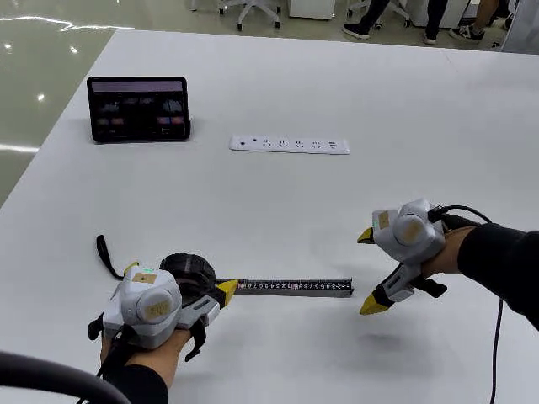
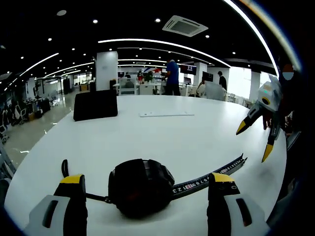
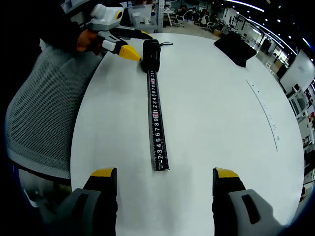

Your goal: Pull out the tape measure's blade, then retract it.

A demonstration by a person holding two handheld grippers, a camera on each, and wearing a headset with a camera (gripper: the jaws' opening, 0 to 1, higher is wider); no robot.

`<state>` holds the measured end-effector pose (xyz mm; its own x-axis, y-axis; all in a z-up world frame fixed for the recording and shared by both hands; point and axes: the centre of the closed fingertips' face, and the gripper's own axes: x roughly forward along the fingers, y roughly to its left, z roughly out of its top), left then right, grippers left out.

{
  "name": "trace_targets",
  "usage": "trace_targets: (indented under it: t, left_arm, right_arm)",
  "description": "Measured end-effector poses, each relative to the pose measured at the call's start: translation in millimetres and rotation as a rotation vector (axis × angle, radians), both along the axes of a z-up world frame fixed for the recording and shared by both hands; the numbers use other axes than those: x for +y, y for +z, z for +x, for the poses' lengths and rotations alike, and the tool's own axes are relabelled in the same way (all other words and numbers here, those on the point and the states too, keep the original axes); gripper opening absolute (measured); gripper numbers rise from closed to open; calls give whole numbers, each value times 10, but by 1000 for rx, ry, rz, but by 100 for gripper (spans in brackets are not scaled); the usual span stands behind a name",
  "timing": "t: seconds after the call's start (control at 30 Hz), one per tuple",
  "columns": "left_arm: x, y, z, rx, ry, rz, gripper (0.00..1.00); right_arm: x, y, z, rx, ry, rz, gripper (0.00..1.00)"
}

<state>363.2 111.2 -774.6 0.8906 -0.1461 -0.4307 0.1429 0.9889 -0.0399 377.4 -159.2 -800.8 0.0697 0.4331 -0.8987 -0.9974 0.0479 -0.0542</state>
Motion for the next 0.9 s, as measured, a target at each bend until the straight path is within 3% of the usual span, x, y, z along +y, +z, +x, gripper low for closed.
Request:
trace_targets:
  t: [0.2, 0.53, 0.7, 0.9]
  left_arm:
    - [-26, -32, -23, -5, -14, -3, 100]
    - [3, -49, -35, -2, -16, 7, 99]
    - [9, -57, -36, 0, -14, 6, 99]
    - [-14, -65, -43, 5, -22, 1, 98]
  right_arm:
    - [34, -142, 26, 20, -7, 4, 64]
    - [45, -286, -73, 46, 48, -36, 33]
    - [36, -294, -79, 55, 42, -38, 23]
    - [18, -315, -79, 58, 48, -49, 20]
